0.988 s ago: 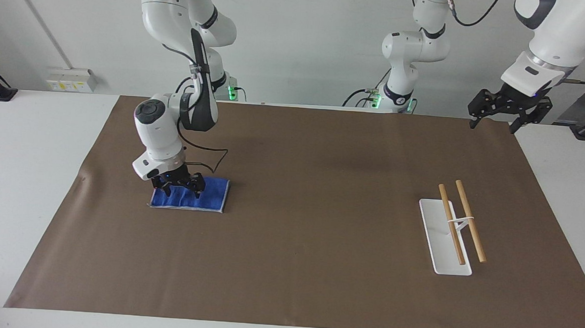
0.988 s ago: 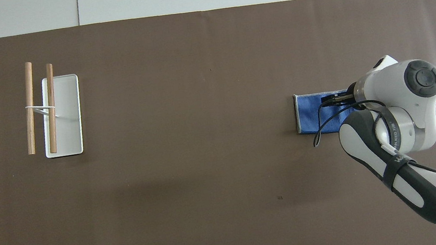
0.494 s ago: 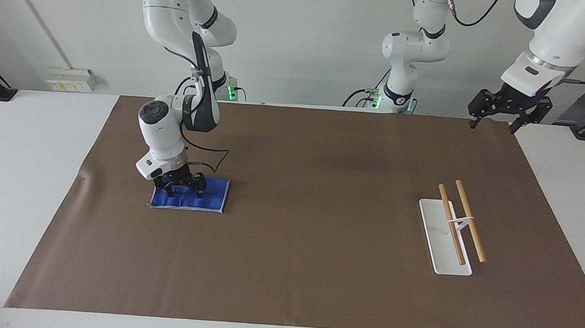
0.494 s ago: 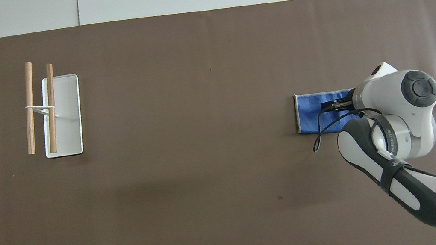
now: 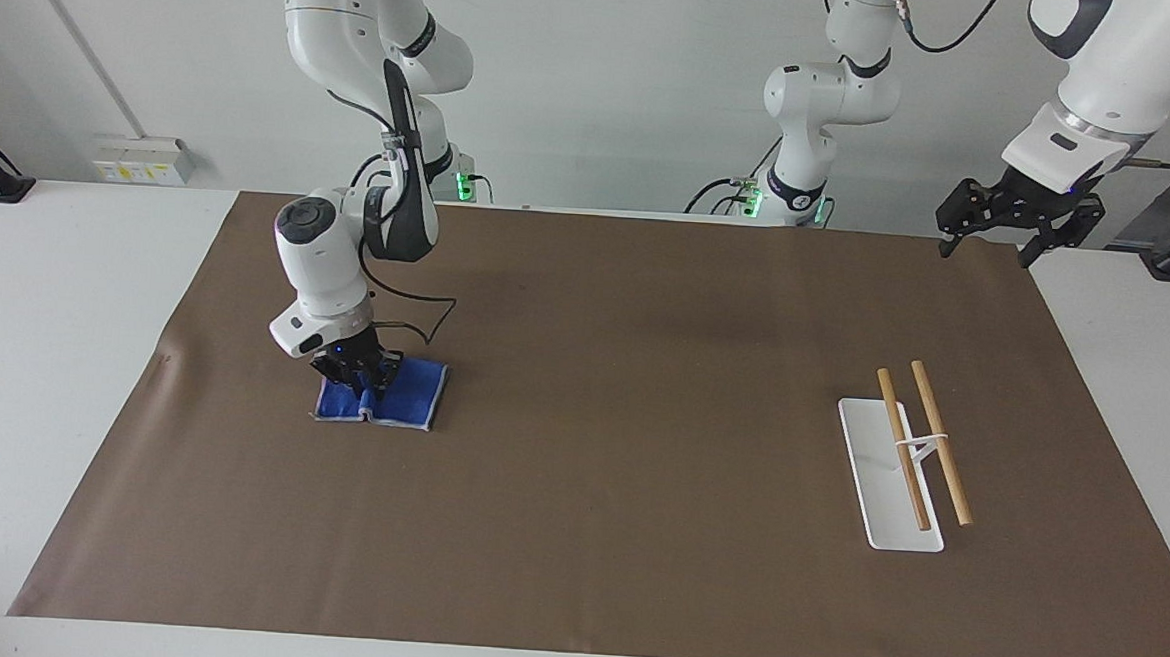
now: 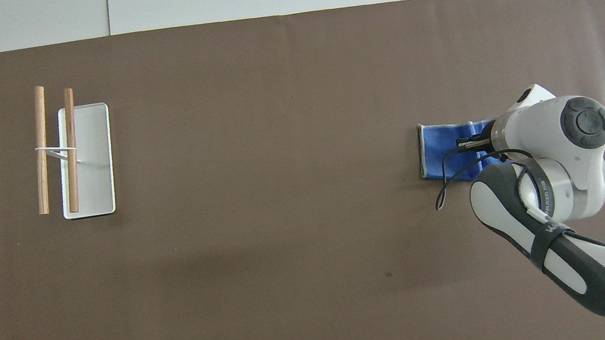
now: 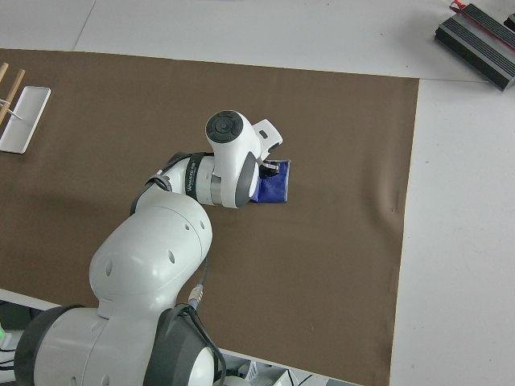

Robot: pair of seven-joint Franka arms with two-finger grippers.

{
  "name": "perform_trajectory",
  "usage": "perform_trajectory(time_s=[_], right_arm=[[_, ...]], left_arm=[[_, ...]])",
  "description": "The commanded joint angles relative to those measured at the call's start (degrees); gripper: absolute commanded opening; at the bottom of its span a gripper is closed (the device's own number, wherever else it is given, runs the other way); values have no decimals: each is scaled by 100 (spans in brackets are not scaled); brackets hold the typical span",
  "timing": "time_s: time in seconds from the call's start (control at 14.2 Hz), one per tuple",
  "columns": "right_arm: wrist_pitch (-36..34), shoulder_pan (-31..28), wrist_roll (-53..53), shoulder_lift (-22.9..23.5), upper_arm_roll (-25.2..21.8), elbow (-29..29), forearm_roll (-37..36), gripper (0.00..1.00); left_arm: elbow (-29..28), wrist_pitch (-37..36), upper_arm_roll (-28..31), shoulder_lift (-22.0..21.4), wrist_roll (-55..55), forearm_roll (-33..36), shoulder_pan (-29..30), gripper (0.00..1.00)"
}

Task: Right arm passes towel to left arm to hang
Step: 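Reach the right gripper down to the blue towel and grasp its edge, then lift the towel with the right gripper while the left gripper approaches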

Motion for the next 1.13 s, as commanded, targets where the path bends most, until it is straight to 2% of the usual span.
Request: perform_trajectory(time_s=[0.0, 0.35, 0.85, 1.06], right_arm=[[-265, -36, -155, -26, 70, 118, 132, 0], [-1127, -18, -146, -369, 333, 654, 184, 0], [-1717, -18, -146, -466, 1027, 1533, 1765, 0], [-1717, -18, -155, -457, 1318, 1771, 2983, 0]], left_arm=[[-108, -65, 10, -131, 12, 130, -8, 100], [-108, -65, 10, -131, 12, 130, -8, 100], [-108, -65, 10, -131, 12, 130, -8, 100], [-108, -74, 10, -131, 12, 130, 0, 100]])
